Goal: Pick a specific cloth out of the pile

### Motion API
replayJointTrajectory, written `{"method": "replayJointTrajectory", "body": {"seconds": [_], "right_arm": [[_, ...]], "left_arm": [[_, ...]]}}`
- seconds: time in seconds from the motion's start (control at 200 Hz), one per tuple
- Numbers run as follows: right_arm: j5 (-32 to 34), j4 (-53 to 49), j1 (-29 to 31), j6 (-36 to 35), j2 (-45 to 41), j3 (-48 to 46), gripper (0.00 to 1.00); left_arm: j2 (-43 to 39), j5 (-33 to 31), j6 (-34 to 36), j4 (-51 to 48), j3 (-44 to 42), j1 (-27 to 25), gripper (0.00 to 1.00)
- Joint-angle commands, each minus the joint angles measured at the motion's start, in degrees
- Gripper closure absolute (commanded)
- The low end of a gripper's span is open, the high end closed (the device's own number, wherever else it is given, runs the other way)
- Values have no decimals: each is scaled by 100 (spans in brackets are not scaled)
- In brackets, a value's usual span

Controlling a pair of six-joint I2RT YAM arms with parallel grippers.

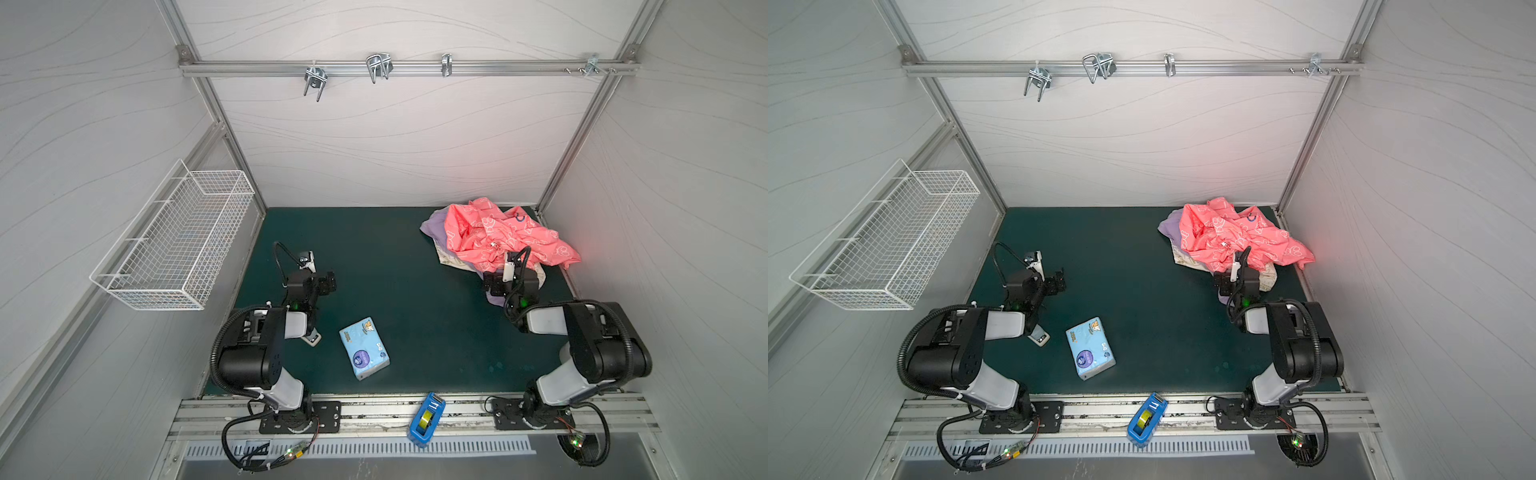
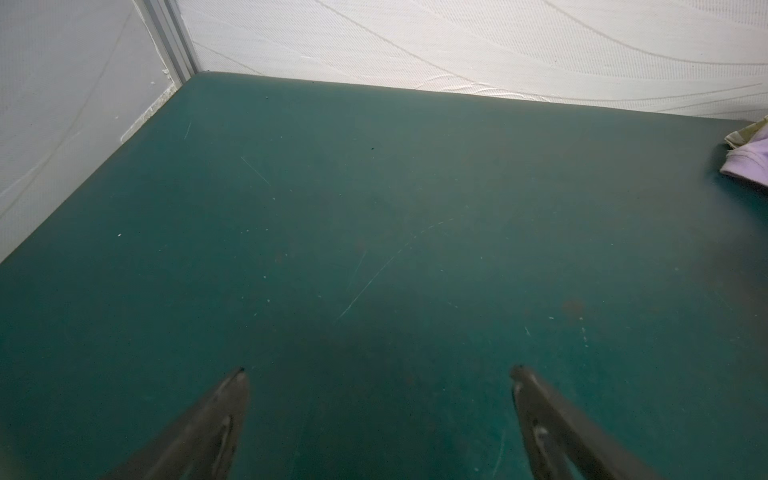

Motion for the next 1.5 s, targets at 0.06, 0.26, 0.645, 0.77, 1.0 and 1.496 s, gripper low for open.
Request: {"method": "replayJointTrajectory", "body": {"seconds": [0.06, 0.26, 0.645, 0.77, 1.0, 1.496], "right_arm": [[60, 136, 4, -27, 5, 36, 1], [60, 129, -5, -24, 5, 36, 1], [60, 118, 3, -32, 13, 45, 1], [60, 111, -9, -27, 13, 45, 1], [59, 119, -5, -27, 16, 45, 1], [868, -1249, 280, -112, -878, 372, 1]], "left_arm": [[-22, -17, -4, 116, 58, 15, 1], [-22, -13, 0, 114, 58, 14, 1], [-22, -4, -4, 119, 58, 23, 1], [-21, -4, -3, 116, 58, 21, 1], [-13, -5, 0, 115, 58, 15, 1], [-1244, -367, -170, -1349, 313, 7, 2]]}}
